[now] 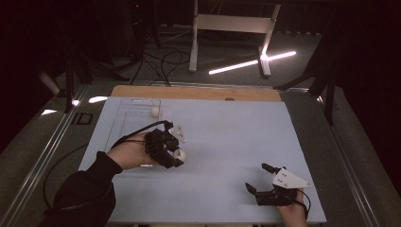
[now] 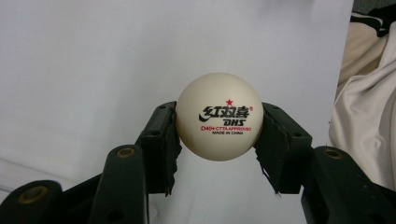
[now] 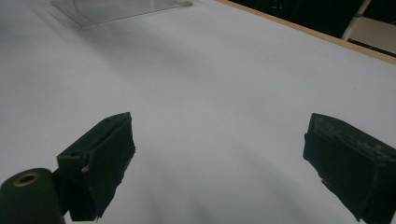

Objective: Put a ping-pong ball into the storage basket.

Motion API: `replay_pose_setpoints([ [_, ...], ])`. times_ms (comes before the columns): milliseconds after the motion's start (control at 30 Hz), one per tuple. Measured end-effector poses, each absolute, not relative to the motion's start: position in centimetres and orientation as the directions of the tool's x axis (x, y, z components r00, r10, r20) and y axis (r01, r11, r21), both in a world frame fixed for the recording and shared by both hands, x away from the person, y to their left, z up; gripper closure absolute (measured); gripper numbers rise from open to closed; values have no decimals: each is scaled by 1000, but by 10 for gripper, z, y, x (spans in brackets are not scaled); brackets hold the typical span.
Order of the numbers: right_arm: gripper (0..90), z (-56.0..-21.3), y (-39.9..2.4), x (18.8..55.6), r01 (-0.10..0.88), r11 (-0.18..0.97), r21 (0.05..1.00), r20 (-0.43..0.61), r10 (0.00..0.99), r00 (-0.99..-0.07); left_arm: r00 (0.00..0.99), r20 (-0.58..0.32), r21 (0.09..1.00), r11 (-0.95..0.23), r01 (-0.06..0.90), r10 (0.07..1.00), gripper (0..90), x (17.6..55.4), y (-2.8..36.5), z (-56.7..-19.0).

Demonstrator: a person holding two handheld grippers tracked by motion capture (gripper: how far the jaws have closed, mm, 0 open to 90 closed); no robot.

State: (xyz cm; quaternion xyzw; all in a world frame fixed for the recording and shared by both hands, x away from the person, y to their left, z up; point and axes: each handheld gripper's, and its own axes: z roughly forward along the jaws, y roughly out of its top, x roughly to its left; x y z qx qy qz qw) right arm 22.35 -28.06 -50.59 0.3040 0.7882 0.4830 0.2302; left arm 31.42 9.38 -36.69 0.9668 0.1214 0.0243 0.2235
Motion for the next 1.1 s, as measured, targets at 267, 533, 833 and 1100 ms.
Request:
replay_pose_setpoints([
  [267,86,-506,-281,224,258,348,901,-69,703,-708,966,0,459,-858,231,260,523,316,102,-358],
  [533,86,-506,-281,224,258,349,901,-69,703,-708,961,5,481,-844,239,275,523,319,110,-348],
  [833,86,-506,-281,224,258,349,901,-70,703,-708,940,11,501,-815,290,342,523,329,124,-341],
  [1100,86,-506,-281,224,257,349,901,-70,703,-708,922,19,517,-793,322,386,523,337,135,-339],
])
